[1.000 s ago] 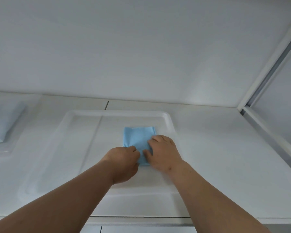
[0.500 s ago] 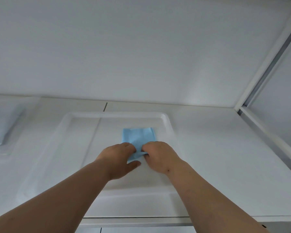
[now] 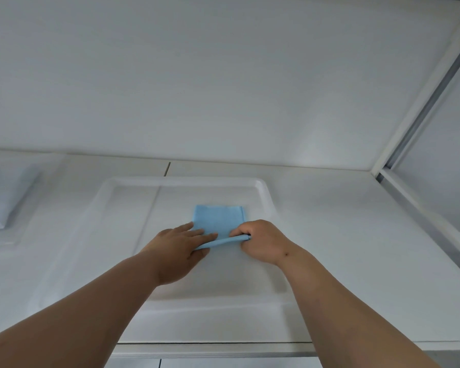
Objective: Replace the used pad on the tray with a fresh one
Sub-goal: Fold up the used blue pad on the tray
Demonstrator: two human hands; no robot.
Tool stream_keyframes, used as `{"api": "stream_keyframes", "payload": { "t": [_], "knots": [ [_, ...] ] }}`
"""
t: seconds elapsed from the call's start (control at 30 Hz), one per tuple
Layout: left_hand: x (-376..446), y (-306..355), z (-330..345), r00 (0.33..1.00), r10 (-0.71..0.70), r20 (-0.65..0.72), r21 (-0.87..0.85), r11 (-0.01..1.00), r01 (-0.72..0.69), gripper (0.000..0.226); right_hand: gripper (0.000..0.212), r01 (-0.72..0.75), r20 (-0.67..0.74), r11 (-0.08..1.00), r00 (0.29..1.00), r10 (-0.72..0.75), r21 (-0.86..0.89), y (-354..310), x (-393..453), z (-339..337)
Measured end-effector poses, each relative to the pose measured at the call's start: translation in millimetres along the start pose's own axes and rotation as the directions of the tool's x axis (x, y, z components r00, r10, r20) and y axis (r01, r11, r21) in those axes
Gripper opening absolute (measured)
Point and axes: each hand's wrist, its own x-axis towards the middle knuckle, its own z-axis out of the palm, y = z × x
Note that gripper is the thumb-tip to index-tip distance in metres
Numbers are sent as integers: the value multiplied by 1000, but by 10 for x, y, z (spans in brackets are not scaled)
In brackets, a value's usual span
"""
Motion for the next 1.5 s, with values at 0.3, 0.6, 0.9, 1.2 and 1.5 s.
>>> {"api": "stream_keyframes", "payload": {
  "t": [0.3,0.6,0.9,1.2,1.5],
  "knots": [
    [37,-30,-141,928,-371,-23,-605,744,282,31,8,-126,-87,921,982,169,368,49,56,-34],
    [269,-42,-63,843,-537,29,-751,545,373,12,21,-270,-167,937,936,309,220,-14,308,58],
    [537,-71,-31,790,-612,42,-554,644,528,18,12,-318,-182,945,927,327,76,-14,436,114],
    [485,113,9,914,-328,-240,-55,944,324,60,22,-225,-408,970,897,168,-97,2,431,280],
    [514,65,207,985,-172,32,111,980,168,72,91,24,-77,914,995,-60,-404,125,348,443]
  ]
}}
